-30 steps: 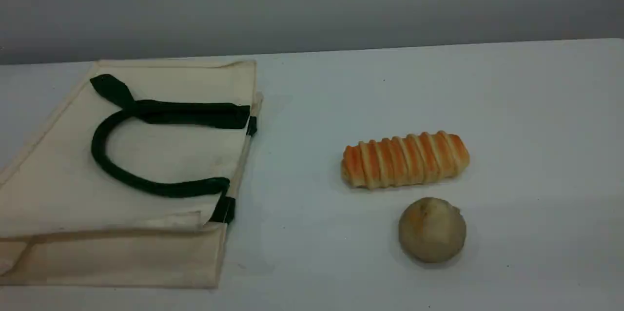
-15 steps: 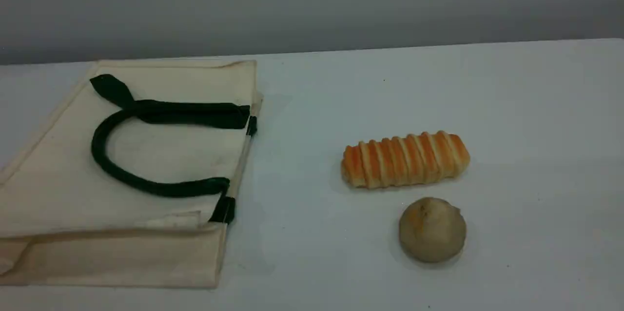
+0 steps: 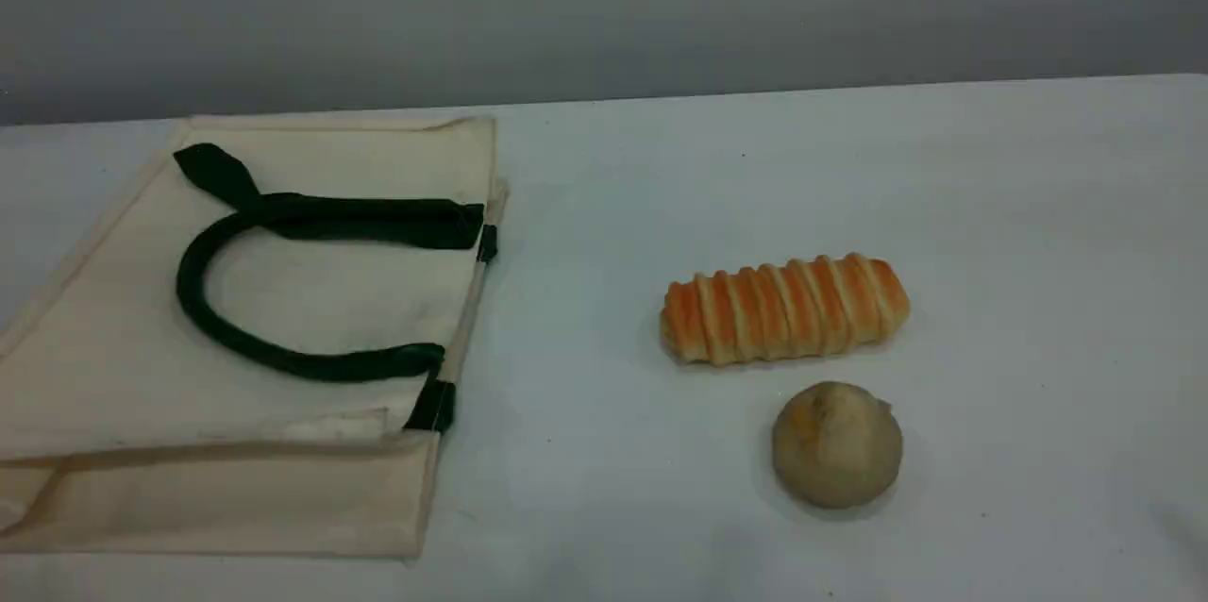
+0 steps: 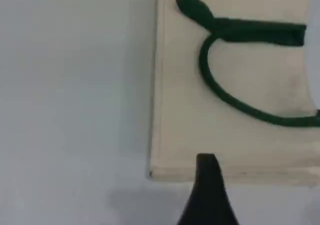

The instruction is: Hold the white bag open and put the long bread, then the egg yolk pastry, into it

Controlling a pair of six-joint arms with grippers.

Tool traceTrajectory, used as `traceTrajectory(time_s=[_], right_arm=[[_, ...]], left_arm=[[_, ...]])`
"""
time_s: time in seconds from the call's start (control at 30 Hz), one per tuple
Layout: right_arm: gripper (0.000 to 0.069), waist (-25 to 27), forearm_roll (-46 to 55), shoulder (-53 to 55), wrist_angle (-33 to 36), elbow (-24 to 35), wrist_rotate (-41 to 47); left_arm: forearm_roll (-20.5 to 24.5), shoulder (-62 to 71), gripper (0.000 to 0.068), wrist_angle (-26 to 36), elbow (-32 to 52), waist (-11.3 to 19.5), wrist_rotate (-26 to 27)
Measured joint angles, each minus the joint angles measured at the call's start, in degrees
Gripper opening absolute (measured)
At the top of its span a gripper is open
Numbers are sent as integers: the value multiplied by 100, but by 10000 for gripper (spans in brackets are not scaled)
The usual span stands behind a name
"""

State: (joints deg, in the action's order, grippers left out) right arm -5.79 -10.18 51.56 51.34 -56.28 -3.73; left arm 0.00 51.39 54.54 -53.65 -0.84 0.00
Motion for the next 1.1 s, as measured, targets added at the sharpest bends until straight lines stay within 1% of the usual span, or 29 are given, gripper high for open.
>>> traceTrajectory(time_s=[0.1, 0.3, 0.47, 0.67, 0.83, 0.97, 1.0, 1.1], right_arm=[[566, 0, 0, 719, 118, -261, 0], [566, 0, -17, 1849, 7, -714, 0], [566, 0, -30, 2604, 8, -1008, 0], [566, 0, -45, 3162, -341, -1140, 0], [566, 0, -62, 3521, -337, -1333, 0], [566, 0, -62, 3671, -335, -1338, -87], [566, 0, -62, 3678, -341, -1338, -87], [566, 0, -62, 3678, -343, -1338, -87]], left_arm=[[0, 586, 477, -87, -207, 0, 0], [31, 1523, 477, -399, -344, 6, 0], [44, 2179, 477, -382, -598, 6, 0], [44, 2803, 477, -442, -946, 6, 0], [69, 3391, 477, -535, -1365, 6, -44], [61, 3908, 477, -514, -1683, 6, -44], [0, 4048, 477, -535, -1731, 6, -44], [0, 4467, 477, -624, -1862, 6, -45]])
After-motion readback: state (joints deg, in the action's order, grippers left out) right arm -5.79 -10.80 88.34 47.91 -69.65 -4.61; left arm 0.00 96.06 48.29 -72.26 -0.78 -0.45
